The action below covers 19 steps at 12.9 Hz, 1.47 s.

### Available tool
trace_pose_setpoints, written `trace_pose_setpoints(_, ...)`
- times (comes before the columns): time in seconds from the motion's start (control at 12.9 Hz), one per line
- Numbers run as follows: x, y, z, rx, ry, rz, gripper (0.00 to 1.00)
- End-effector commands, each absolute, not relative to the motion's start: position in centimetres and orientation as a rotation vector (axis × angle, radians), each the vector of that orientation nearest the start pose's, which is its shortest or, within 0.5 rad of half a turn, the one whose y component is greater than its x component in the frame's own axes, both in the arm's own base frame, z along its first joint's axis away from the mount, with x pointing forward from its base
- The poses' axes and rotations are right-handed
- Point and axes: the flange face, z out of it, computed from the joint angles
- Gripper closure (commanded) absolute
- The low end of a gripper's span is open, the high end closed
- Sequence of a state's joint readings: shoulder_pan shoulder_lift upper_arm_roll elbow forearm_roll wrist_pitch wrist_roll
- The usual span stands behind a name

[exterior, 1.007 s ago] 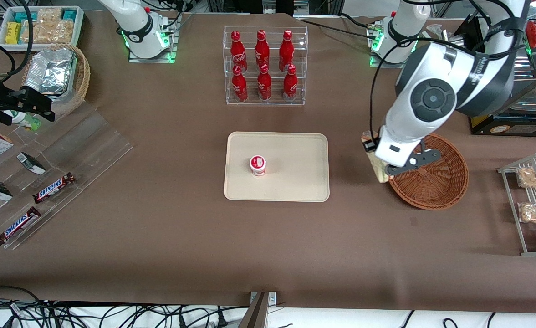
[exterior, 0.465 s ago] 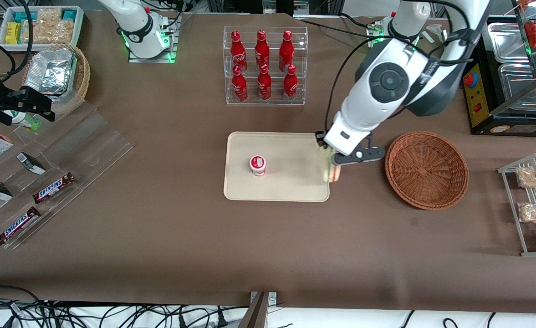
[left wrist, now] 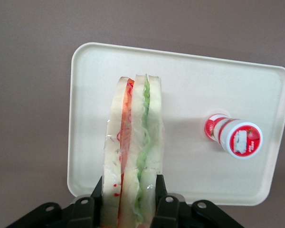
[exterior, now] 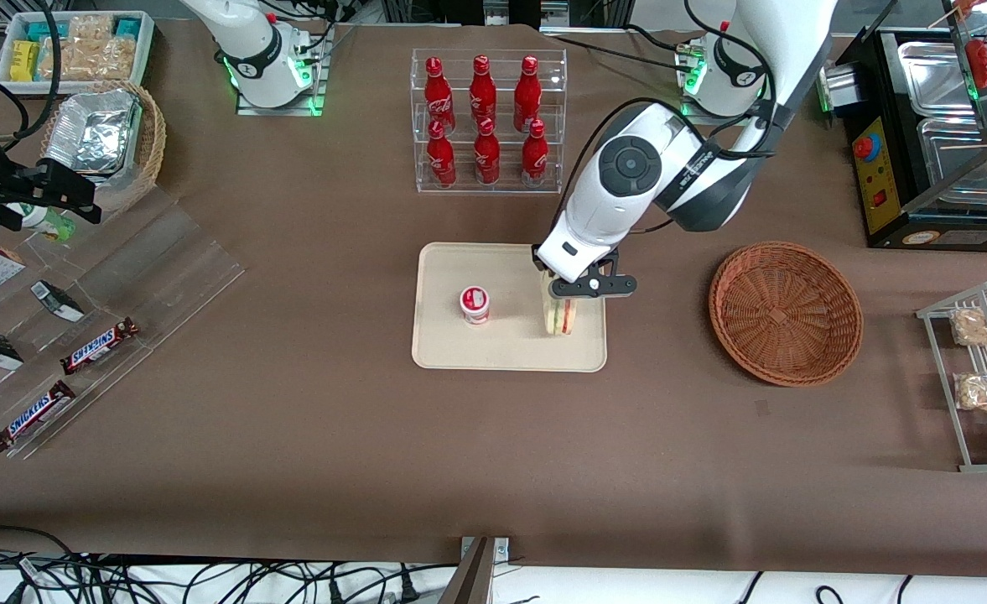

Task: Place sandwich from basket to tray
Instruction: 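Lower the sandwich onto the tray beside the yogurt cup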

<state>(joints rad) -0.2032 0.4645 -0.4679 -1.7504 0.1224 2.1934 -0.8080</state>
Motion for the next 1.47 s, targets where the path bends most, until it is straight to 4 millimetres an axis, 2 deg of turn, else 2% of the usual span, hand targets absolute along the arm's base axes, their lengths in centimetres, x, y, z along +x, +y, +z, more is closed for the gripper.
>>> trace_pose_setpoints(0.0,52.6,-38.9,31.7,-3.209,-0.183,0.006,0.57)
trace_pose_setpoints(0.39,51.1,-41.1,28.4,-3.168,-0.204,-0.072,0.57)
trace_pose_setpoints(0.54,51.0,-41.3,27.2,-3.151,-0.211,-0.087,0.57)
trace_pose_setpoints(0.93,50.8,-41.6,25.9,-3.147,-0.205,-0.098,0.57)
trace_pose_setpoints(1.01,50.3,-42.2,25.6,-3.146,-0.185,-0.094,0.57)
trace_pose_setpoints(1.39,50.1,-42.2,24.8,-3.128,-0.174,-0.107,0.57)
